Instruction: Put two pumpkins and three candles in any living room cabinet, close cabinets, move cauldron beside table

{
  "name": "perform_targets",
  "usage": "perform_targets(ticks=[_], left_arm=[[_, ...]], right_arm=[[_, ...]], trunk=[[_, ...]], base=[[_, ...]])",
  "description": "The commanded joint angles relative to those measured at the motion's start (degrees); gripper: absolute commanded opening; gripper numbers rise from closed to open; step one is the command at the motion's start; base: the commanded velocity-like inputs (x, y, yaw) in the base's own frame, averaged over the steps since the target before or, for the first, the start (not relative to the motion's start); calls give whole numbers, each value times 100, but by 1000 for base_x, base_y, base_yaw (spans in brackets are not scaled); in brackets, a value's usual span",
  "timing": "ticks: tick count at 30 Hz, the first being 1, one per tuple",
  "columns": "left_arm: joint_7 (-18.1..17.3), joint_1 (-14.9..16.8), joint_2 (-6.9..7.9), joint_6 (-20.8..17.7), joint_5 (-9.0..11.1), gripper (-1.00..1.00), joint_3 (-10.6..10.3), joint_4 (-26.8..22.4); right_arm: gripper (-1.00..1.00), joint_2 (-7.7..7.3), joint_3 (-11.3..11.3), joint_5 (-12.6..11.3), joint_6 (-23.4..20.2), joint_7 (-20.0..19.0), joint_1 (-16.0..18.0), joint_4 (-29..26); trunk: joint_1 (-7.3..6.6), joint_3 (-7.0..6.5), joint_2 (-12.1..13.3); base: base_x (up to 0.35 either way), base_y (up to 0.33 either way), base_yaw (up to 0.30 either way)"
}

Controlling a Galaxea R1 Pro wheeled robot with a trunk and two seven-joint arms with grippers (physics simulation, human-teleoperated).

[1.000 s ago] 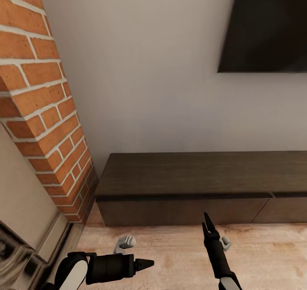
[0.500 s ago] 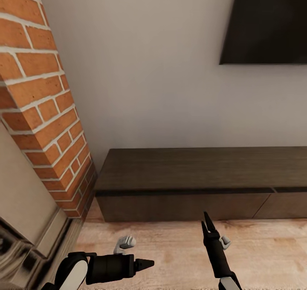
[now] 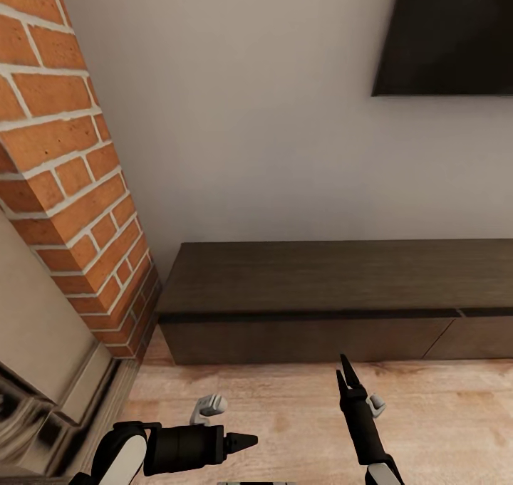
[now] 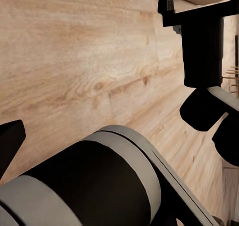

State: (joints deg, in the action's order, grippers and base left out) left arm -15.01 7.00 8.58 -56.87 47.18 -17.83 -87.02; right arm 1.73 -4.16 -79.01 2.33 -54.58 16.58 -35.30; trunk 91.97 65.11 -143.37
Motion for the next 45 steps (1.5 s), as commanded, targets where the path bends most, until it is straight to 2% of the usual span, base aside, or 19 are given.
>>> perform_targets(ticks=[1, 45], left_arm=[[-49, 3, 3, -9, -43, 100, -2, -2], [-55, 3, 3, -5, -45, 100, -9, 1]], right_arm=[[100, 3, -4, -6, 13, -18, 3, 4], [100, 3, -6, 0, 13, -11, 3, 5]], trunk=[[-1, 5, -2], [-1, 5, -2]], base=[[0, 0, 0], [97, 0, 0]])
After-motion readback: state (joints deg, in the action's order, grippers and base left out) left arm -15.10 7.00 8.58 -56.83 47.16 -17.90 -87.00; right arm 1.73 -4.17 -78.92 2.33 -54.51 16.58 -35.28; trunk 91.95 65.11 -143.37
